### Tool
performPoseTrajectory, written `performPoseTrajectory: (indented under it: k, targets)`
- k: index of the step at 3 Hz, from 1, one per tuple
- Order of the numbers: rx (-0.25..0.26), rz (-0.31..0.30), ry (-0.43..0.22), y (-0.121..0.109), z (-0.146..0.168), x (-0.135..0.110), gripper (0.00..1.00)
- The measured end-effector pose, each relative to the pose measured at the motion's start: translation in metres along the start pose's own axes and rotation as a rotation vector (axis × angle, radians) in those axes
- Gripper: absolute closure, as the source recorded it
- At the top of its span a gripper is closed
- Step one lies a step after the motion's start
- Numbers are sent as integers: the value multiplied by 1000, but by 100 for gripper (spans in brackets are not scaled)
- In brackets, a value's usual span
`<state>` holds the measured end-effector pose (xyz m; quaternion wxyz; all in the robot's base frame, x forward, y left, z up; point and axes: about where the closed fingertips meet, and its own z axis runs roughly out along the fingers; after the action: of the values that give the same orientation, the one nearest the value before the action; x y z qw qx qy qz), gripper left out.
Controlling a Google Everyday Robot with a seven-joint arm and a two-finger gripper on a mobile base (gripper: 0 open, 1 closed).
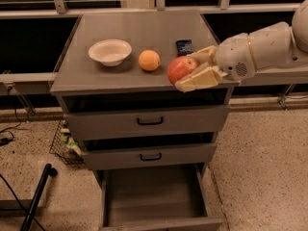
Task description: Place apple into bottom drawer
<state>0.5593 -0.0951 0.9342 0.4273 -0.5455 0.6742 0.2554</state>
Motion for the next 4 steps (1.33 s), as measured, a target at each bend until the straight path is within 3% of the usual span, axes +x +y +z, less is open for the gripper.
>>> performPoseTrajectory:
  k: [2, 3, 4]
  targets:
    - [-27, -69, 60, 8, 24, 68, 100]
    - [-59, -116, 75, 15, 47, 103, 100]
    - [-112, -115, 102, 29, 82, 154, 100]
